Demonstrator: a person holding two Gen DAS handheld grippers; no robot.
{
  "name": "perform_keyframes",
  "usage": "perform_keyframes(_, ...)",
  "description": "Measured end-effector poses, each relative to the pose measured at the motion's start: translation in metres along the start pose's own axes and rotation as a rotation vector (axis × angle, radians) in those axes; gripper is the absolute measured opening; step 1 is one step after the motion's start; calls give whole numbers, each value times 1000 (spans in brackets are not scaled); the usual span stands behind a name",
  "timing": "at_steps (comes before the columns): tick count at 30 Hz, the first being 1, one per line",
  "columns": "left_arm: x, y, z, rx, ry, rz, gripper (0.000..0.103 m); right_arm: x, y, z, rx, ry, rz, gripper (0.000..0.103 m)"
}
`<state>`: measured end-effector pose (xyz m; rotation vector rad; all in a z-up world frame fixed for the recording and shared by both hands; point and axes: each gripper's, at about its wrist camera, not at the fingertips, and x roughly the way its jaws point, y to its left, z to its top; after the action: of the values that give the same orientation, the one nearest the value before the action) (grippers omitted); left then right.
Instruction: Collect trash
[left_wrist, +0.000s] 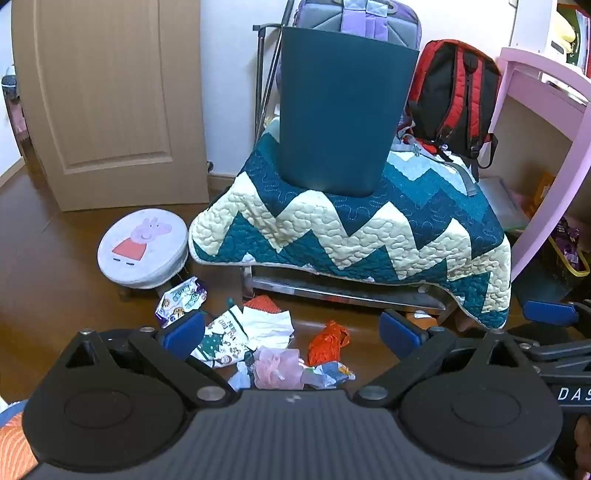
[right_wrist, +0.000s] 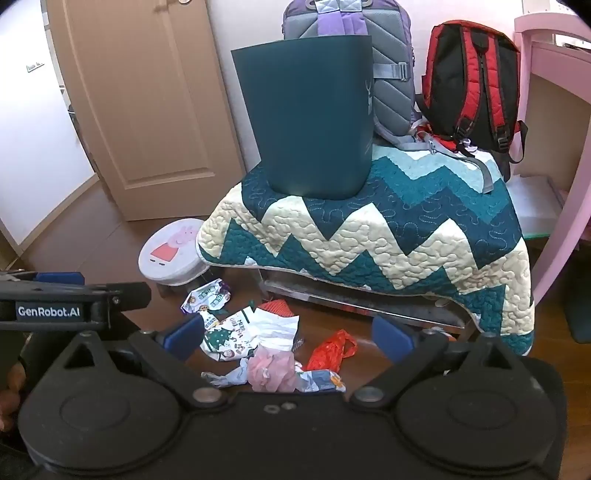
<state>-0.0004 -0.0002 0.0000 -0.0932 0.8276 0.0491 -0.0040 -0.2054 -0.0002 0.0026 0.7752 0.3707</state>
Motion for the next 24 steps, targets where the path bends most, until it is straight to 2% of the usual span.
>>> perform_keyframes(4,3,1,2,-6,12,5,101,0,0,1,-7,5,11,98)
perform_keyframes(6,-5,-1,17,-11,16,5,101,0,0,1,-13,6,18,98)
perform_keyframes(11,-4,0,31,-5,16,4,101,-4,-1,1,-17,-14,1,98)
perform_keyframes(12,-4,0,21,7,-5,3,101,-4,0,1,-17,-14,1,98)
perform_keyframes(18,-5,-2,12,8,-21,3,101,-3,0,3,-24,-12,16,98)
perform_keyframes(24,-3,-1,14,0,-15,0,101,-3,1,3,-20,-10,14,98)
